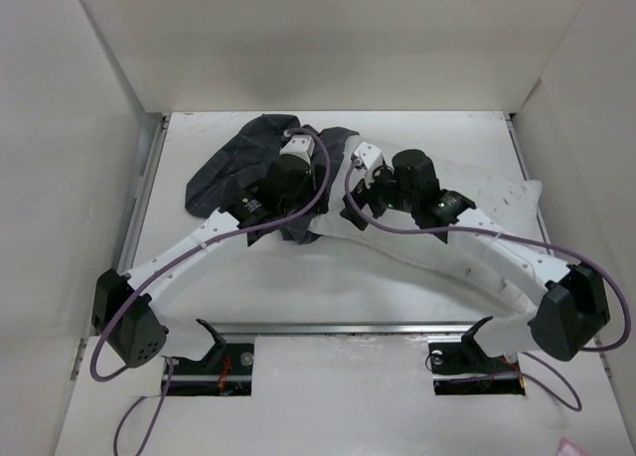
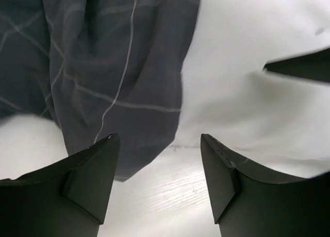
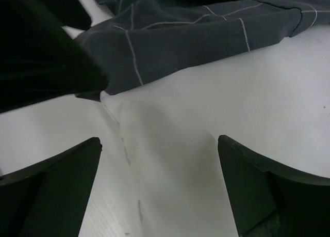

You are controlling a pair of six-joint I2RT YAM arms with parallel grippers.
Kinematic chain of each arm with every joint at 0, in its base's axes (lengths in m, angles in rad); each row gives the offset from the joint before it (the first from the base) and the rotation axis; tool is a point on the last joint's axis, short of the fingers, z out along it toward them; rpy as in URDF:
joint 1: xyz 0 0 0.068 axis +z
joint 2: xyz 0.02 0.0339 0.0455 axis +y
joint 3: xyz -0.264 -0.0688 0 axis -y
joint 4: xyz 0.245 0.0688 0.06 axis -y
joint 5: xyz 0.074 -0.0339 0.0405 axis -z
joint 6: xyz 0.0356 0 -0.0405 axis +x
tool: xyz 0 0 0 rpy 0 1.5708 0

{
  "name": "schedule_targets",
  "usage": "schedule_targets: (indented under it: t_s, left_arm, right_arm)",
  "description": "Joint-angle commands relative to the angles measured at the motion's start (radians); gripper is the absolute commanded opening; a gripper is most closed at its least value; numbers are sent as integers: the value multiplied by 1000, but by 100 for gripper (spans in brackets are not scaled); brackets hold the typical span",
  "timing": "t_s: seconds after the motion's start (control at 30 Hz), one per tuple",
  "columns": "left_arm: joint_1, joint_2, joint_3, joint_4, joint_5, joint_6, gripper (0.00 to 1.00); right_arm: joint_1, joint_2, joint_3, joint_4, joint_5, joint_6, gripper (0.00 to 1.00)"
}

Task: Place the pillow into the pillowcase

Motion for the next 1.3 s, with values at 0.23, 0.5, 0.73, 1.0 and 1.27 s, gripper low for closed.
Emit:
schedule_targets:
  t_s: [0.23,0.5,0.73,1.0,1.27]
  left_arm:
    - [-51,138,-25,-29,-141,-55,61]
    - [-60,215,156,-128,-318,-80,0]
    - [-91,128,237,-118,-158,38,0]
    - [-100,120,373,-142,39,78,0]
    - [-100,195,626,-143,276,104,0]
  right_arm:
    - [29,244,114,-48,196,-106,100]
    - [29,226,9,191,242,-45,0]
    - [29,142,-28,643,225,222,0]
    - [29,118,0,960,240,395,0]
    - [57,391,-126,1557,214,662,0]
